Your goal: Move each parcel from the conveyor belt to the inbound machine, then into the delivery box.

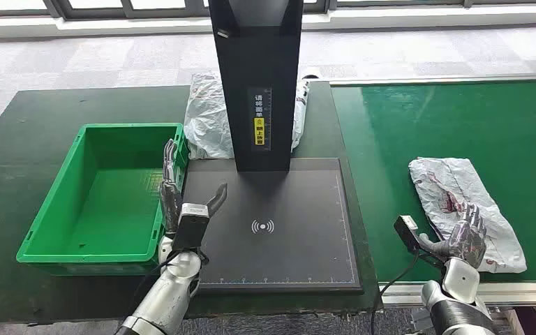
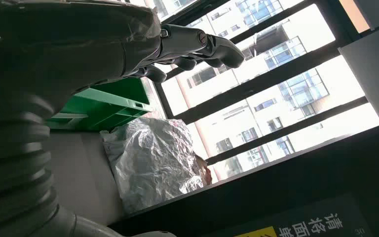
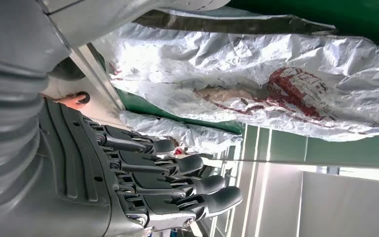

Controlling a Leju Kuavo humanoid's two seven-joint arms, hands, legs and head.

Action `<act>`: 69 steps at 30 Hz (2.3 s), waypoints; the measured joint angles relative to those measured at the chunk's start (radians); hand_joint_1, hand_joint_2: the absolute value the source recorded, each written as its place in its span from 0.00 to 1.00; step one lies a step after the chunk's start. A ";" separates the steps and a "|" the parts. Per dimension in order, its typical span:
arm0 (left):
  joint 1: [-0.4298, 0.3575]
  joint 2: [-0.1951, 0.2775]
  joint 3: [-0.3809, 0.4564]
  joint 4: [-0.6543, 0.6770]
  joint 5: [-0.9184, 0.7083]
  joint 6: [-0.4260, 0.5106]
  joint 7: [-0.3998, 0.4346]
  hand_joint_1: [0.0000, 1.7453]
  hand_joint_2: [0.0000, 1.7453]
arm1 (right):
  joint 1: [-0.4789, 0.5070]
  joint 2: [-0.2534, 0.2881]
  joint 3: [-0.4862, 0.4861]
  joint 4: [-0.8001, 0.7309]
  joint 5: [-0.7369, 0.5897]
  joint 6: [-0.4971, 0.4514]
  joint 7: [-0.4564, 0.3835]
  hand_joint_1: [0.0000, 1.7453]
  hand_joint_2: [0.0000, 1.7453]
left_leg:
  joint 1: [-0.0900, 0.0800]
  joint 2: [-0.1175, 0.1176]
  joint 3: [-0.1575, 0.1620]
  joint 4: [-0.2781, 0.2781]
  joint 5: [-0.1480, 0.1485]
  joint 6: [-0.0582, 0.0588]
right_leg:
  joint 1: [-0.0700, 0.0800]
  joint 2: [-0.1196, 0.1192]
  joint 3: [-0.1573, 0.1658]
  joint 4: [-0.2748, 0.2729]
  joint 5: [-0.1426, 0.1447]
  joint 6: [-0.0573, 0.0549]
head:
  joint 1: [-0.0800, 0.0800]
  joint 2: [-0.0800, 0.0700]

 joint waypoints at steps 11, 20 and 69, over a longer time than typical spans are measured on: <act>-0.005 -0.002 0.000 0.007 0.002 0.000 0.000 0.00 1.00 | -0.008 0.000 -0.003 0.011 0.004 0.064 0.031 0.00 1.00 | 0.000 0.000 0.000 0.000 0.000 0.000 | 0.000 0.000 0.000 0.000 0.000 0.000 | 0.000 0.000; -0.026 -0.002 0.000 0.029 0.005 0.000 0.000 0.00 1.00 | -0.011 -0.001 -0.007 0.023 0.004 0.265 0.097 0.00 1.00 | 0.000 0.000 0.001 0.000 0.000 0.000 | 0.000 0.000 0.000 0.000 0.000 0.000 | 0.000 0.000; 0.031 0.001 0.060 -0.042 -0.073 0.000 0.003 0.00 1.00 | 0.228 0.202 0.643 -0.813 -0.409 0.262 -0.303 1.00 1.00 | 0.001 0.002 0.001 0.001 0.000 0.000 | 0.001 0.002 0.001 0.001 -0.001 0.001 | 0.000 0.000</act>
